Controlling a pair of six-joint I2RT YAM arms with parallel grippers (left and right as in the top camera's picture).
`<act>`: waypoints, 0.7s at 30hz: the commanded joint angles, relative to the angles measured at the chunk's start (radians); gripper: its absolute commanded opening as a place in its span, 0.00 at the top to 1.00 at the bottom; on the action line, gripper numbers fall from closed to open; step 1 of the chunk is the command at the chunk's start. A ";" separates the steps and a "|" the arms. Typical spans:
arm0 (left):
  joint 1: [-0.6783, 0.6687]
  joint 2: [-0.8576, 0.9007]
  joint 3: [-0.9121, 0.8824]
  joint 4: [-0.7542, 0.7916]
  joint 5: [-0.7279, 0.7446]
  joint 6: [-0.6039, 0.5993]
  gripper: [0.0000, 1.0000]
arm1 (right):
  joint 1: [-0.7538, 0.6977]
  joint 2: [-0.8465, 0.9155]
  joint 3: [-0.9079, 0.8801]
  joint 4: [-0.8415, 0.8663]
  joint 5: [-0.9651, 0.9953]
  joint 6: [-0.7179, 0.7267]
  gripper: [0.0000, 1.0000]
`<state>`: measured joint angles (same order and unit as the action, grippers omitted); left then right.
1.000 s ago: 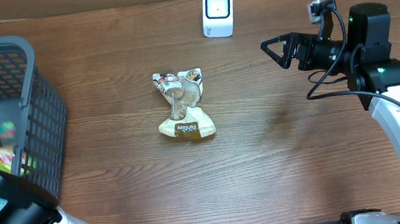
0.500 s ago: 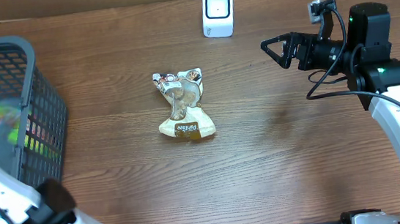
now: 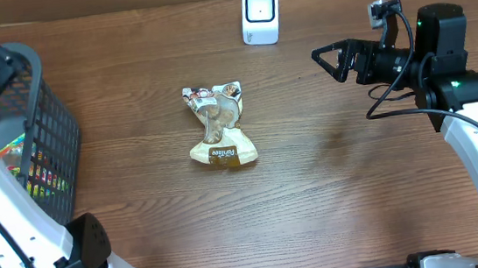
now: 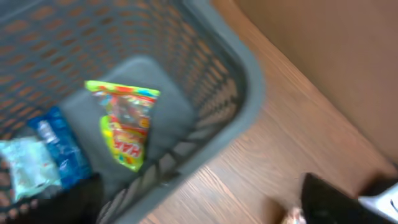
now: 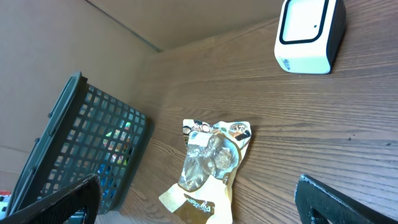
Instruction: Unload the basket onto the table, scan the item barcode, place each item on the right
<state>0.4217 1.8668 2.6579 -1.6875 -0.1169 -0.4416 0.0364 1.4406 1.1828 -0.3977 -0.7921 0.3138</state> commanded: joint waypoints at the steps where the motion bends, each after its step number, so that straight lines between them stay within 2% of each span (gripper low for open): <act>1: 0.068 0.010 -0.006 -0.002 -0.101 -0.045 0.00 | 0.002 -0.012 0.023 0.002 0.007 -0.007 0.00; 4: 0.124 0.011 -0.056 -0.002 -0.134 -0.050 0.00 | 0.002 -0.012 0.023 0.002 0.007 -0.007 0.00; 10: 0.230 0.011 -0.274 0.038 -0.127 -0.102 0.01 | 0.002 -0.012 0.023 -0.002 0.007 -0.013 0.00; 13: 0.268 0.011 -0.418 0.124 -0.121 -0.090 0.00 | 0.002 -0.012 0.023 -0.005 0.006 -0.027 0.00; 21: 0.293 0.011 -0.837 0.460 -0.066 0.057 0.00 | 0.002 -0.012 0.023 -0.005 0.006 -0.030 0.00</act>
<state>0.7143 1.8740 1.9469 -1.3010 -0.2031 -0.4591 0.0360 1.4406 1.1828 -0.4053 -0.7921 0.2974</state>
